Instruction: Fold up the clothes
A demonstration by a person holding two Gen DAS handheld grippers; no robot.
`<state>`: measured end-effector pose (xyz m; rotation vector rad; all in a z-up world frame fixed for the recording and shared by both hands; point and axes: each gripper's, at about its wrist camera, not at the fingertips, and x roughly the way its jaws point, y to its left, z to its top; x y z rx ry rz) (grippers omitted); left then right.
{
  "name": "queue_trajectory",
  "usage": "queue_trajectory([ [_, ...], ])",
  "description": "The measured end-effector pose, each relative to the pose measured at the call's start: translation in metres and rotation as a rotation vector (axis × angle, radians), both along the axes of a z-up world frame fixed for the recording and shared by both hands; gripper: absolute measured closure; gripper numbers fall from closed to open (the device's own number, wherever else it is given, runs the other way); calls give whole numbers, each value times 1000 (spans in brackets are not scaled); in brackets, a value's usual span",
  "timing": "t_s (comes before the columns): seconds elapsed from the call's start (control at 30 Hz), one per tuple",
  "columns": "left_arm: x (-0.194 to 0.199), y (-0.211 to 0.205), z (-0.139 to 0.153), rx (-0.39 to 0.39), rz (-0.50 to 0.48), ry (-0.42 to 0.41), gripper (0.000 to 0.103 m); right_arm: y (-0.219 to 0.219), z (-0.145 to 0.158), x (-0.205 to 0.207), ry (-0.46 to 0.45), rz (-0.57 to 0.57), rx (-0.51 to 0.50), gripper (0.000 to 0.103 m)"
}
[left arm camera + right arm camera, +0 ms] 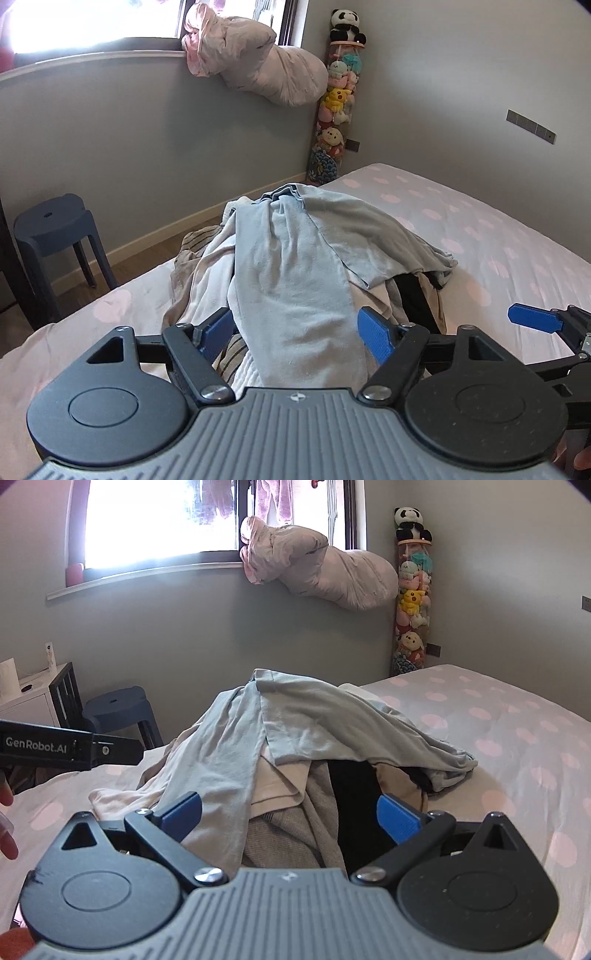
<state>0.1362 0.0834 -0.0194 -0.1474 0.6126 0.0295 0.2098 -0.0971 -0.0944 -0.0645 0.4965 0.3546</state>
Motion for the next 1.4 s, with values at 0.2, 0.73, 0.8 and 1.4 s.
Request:
queue_trajectory([
  [0.2,39,4,-16,109,7,24,29,17,-11,46,10,66,-71,1],
  [0.73,116,35,-63,-14,80,229,30,50,-36,122,50,88,-141,51],
  [0.8,118,36,-66,-37,74,240,30,50,-37,126,64,87,-136,61],
  [1.4,116,32,-68,-71,55,306,40,-15,22,110,-86,-138,-102,103],
])
